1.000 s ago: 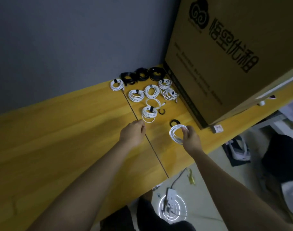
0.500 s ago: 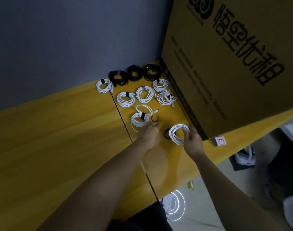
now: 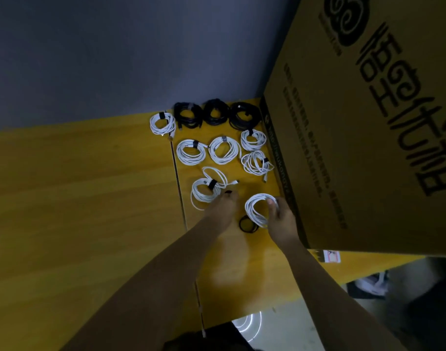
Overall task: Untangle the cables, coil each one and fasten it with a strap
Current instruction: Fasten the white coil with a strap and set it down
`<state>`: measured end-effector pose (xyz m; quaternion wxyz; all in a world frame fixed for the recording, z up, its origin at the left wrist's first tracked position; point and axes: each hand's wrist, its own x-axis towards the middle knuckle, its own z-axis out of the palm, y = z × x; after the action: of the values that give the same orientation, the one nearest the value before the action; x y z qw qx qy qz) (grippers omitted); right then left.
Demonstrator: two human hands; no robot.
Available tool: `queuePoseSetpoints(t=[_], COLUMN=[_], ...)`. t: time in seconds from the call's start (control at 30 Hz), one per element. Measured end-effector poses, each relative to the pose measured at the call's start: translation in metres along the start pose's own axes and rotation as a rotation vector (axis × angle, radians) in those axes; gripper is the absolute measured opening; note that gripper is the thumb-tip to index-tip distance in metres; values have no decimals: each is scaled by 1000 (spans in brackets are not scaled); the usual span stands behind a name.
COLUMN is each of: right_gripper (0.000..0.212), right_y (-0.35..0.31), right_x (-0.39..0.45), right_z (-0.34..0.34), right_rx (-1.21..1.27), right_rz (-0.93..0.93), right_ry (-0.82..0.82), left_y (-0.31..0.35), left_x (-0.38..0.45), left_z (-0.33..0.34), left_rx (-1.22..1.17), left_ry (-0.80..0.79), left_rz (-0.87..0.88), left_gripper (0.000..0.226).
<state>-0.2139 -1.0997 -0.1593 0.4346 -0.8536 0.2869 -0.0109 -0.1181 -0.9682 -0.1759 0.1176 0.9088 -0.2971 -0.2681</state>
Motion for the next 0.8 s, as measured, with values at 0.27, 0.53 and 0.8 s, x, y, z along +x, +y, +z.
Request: queuePoseSetpoints(t=[0.27, 0.53, 0.8], right_gripper=[27, 27, 22], right_y=[3, 1, -47], right_x=[0, 3, -6], right_z=[2, 1, -3], right_rx=[-6, -2, 268], right_rz=[3, -14, -55], right_ry=[-47, -69, -257], left_y=[2, -1, -15], left_x=[-19, -17, -60], left_z=[6, 11, -2], left_rx=[-132, -235, -698], left_ry=[23, 100, 422], left_rz=[-169, -211, -143], left_gripper=[41, 17, 20])
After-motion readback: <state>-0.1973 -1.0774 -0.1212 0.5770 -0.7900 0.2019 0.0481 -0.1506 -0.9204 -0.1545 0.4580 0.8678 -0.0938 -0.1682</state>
